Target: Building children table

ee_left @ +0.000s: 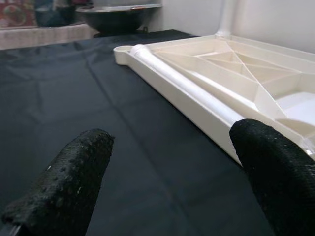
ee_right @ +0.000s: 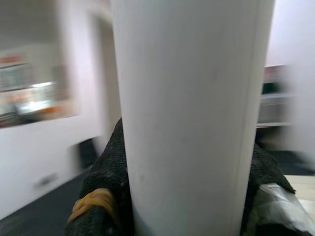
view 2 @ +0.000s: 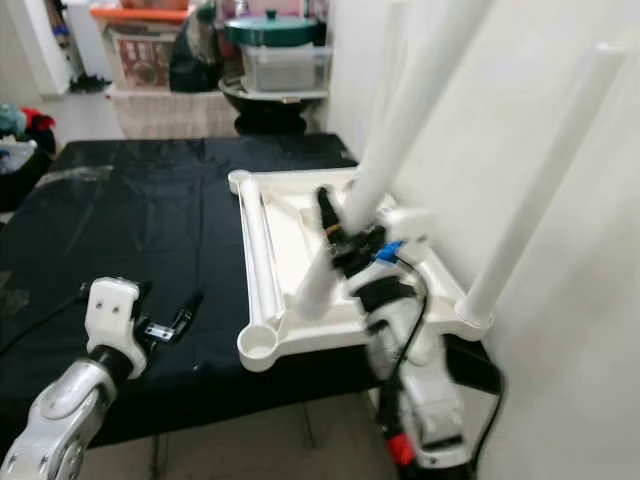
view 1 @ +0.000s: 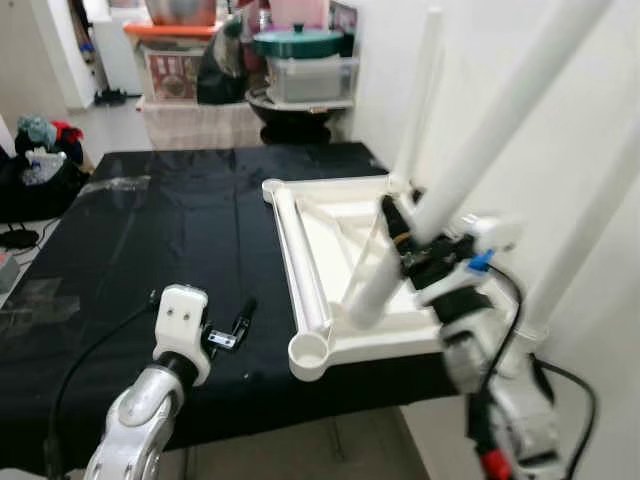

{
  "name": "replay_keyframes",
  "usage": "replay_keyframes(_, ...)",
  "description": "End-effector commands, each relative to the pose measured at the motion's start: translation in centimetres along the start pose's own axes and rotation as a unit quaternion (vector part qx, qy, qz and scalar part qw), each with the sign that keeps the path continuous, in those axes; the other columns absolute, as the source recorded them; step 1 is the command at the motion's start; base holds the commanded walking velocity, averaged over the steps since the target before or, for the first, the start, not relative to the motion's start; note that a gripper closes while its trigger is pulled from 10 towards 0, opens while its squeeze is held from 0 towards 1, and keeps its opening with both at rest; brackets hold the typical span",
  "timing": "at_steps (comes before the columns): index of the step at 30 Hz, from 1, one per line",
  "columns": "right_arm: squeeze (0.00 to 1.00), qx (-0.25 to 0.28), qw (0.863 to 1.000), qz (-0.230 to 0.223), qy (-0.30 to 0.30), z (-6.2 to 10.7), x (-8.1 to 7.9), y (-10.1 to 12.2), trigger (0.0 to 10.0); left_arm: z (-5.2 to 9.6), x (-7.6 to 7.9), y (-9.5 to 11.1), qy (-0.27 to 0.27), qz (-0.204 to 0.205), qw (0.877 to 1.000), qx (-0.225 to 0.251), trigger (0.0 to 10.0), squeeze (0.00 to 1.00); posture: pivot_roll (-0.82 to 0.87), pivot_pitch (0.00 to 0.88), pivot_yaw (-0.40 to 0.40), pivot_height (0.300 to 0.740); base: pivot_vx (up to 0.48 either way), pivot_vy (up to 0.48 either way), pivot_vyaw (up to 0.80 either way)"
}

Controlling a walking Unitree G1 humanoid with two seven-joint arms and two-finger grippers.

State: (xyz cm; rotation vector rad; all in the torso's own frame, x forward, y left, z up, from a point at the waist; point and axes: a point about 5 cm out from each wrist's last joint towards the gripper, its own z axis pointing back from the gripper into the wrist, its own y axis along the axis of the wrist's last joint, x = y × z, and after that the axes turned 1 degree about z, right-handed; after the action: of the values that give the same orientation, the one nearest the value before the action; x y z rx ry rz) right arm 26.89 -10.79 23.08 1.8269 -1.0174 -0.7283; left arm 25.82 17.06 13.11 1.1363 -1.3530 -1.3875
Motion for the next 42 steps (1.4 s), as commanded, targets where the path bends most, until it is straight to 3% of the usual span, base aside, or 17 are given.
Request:
replay_keyframes(1,0.00,-0.009,1.000,-0.010,0.016,0.2,-0.2,-0.2,0.0,0.3,0.4,-0.3,-0.008,-0.002,1.000,-0.013,10.0,0.00,0.06,0.000,-0.084,0.740,0.000,0.000,0.00)
replay_keyframes(3,0.00,-0.013,0.999,-0.013,0.034,0.0,-0.4,-0.5,0.0,0.6,0.3,-0.9,-0.008,-0.002,1.000,-0.028,10.0,0.00,0.07,0.000,-0.082,0.740,0.000,0.000,0.00)
replay_keyframes(4,0.00,-0.017,0.998,-0.014,0.059,-0.4,-0.6,-0.4,0.0,1.1,0.0,-1.9,0.006,0.000,0.998,-0.059,10.0,0.00,0.07,0.000,-0.086,0.740,0.000,0.000,0.00)
replay_keyframes(6,0.00,-0.017,0.997,-0.012,0.068,-0.7,-0.6,-0.4,0.0,1.2,-0.1,-2.1,0.011,0.003,0.998,-0.064,10.0,0.00,0.08,0.000,-0.093,0.740,0.000,0.000,0.00)
replay_keyframes(12,0.00,-0.016,0.998,-0.003,0.069,-1.7,0.2,0.0,0.0,1.0,0.4,-1.7,0.005,0.016,0.998,-0.056,10.0,0.00,0.09,0.000,-0.101,0.740,0.000,0.000,0.00)
replay_keyframes(25,0.00,-0.019,0.998,-0.014,0.057,-1.7,0.5,-0.4,0.0,1.2,0.5,-1.5,-0.002,0.017,0.998,-0.057,10.0,0.00,0.10,0.000,-0.101,0.740,0.000,0.267,0.00)
replay_keyframes(42,0.00,-0.020,0.999,-0.016,0.029,-1.8,1.3,-0.5,0.0,1.0,0.6,-1.4,-0.008,0.014,0.998,-0.056,10.0,0.00,0.10,0.000,-0.097,0.740,0.000,0.000,-0.51)
